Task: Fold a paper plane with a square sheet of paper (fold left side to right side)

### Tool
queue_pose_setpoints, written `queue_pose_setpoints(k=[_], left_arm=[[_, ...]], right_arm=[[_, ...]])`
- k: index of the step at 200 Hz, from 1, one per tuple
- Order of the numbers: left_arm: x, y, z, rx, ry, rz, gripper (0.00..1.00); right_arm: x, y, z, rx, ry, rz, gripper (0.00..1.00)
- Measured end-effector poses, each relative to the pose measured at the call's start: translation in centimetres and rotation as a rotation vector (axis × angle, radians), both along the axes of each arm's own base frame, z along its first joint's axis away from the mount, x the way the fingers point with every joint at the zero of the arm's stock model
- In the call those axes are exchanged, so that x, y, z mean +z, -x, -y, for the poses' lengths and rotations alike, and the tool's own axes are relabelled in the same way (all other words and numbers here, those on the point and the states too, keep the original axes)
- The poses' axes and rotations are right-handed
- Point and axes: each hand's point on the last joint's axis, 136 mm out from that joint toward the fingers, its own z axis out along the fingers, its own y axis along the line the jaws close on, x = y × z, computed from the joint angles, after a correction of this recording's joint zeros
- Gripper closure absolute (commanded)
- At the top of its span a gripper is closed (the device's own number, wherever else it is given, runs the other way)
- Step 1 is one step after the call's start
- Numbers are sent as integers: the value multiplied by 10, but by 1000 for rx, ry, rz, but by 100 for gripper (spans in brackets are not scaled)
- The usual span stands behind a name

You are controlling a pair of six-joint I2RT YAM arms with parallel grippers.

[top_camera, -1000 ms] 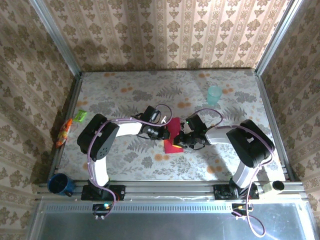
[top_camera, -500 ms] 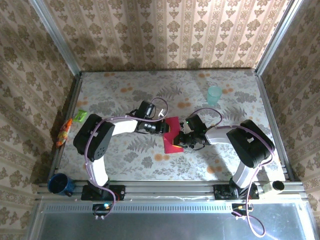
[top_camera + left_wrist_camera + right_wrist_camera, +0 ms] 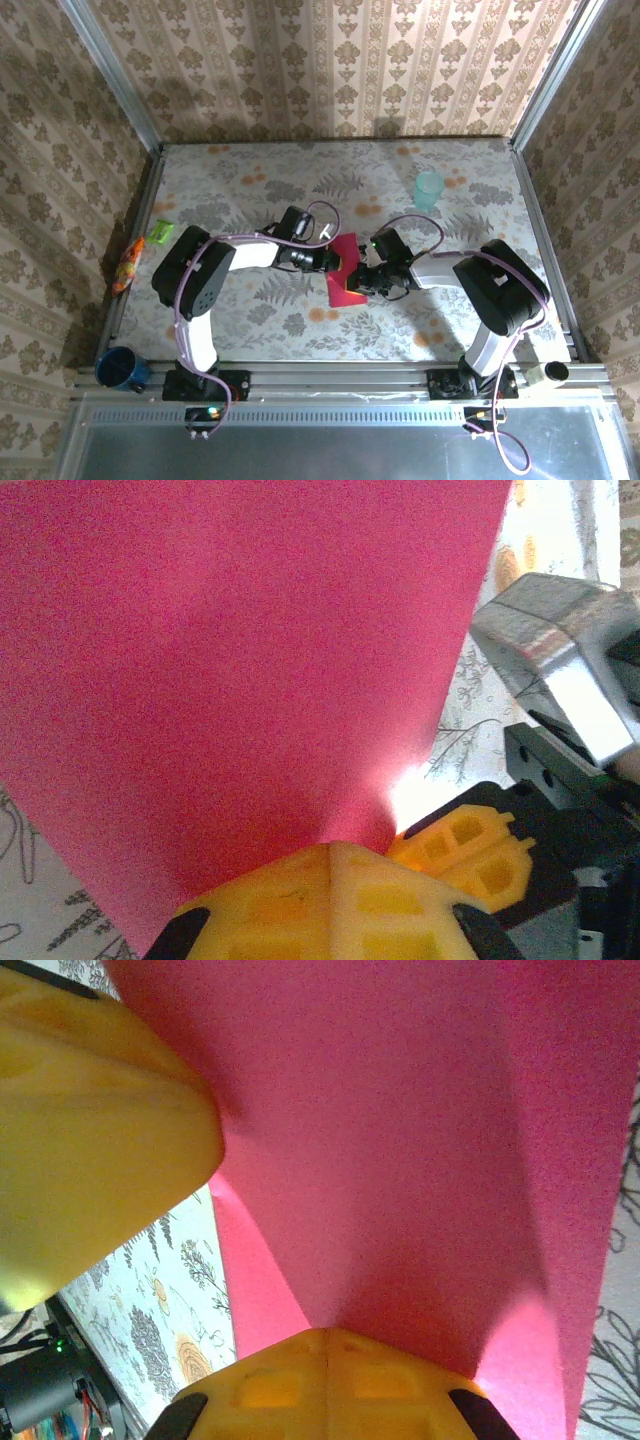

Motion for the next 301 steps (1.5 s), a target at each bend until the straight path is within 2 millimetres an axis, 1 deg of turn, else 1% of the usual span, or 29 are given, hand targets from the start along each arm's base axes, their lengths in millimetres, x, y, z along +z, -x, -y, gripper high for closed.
queue_pose_setpoints(k=[31, 59, 113, 144, 185, 231, 261, 280, 301], left_arm=[[-8, -1, -4, 10, -16, -4, 100], [-16, -4, -12, 31, -27, -11, 100], [-17, -9, -15, 45, -6, -9, 100], [-16, -17, -20, 66, -4, -5, 100], [-16, -39, -26, 107, -6, -4, 100], [-15, -80, -34, 169, -6, 31, 100], [-14, -105, -46, 217, -17, 66, 100], [-13, -114, -53, 240, -31, 88, 100], [-14, -117, -55, 245, -37, 97, 100]], right_arm=[[0, 0, 0, 10, 14, 9, 100], [-1, 1, 1, 15, 20, 11, 100], [-1, 1, 1, 28, 26, 18, 100], [-1, 1, 1, 31, 26, 21, 100], [-1, 1, 1, 31, 26, 20, 100], [-2, 1, 1, 31, 27, 20, 100], [-1, 1, 1, 31, 26, 20, 100], [-2, 1, 1, 28, 24, 19, 100], [-2, 1, 1, 23, 20, 17, 100]])
